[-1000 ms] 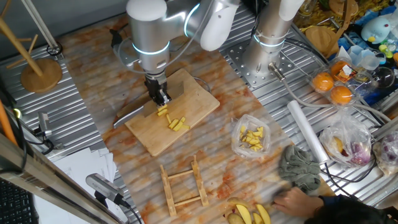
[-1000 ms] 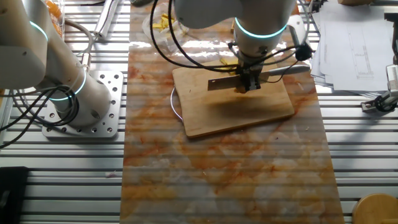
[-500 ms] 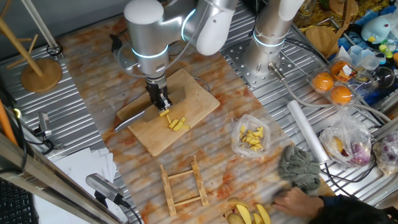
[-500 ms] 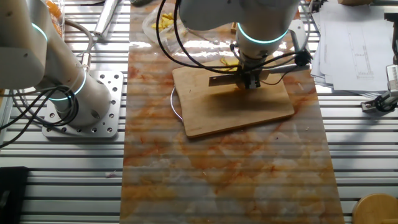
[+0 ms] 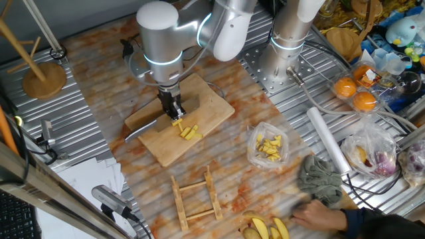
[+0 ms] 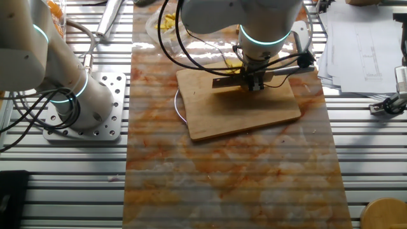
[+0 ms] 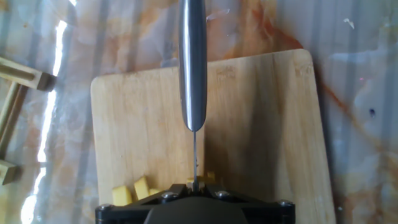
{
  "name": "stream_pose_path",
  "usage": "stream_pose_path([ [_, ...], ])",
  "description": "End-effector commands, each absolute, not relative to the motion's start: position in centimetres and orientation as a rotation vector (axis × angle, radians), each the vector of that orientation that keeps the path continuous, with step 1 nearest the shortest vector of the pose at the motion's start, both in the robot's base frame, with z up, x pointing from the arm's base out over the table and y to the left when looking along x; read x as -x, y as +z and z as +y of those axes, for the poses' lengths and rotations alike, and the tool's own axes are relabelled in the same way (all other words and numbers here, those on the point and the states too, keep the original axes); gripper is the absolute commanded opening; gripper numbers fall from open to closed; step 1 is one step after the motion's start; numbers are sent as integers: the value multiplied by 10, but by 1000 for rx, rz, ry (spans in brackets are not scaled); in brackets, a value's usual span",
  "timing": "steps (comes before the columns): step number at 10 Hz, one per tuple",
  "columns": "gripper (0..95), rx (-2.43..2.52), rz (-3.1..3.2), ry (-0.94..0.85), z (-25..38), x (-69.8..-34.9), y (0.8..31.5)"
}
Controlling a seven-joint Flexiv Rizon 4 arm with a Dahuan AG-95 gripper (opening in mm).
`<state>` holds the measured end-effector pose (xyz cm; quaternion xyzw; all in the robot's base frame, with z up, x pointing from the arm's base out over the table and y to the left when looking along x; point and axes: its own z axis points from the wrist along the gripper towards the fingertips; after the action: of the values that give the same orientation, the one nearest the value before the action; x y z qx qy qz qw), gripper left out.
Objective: Chop the potatoes
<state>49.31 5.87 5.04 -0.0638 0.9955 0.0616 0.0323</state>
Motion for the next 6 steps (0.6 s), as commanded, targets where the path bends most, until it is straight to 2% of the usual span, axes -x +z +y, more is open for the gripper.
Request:
stream_pose_path([
  [1, 0, 187, 3065, 208, 62, -490, 58],
  [3, 0, 180, 3075, 210, 66, -486, 69],
  [6, 0, 192, 3078, 186, 65, -486, 69],
])
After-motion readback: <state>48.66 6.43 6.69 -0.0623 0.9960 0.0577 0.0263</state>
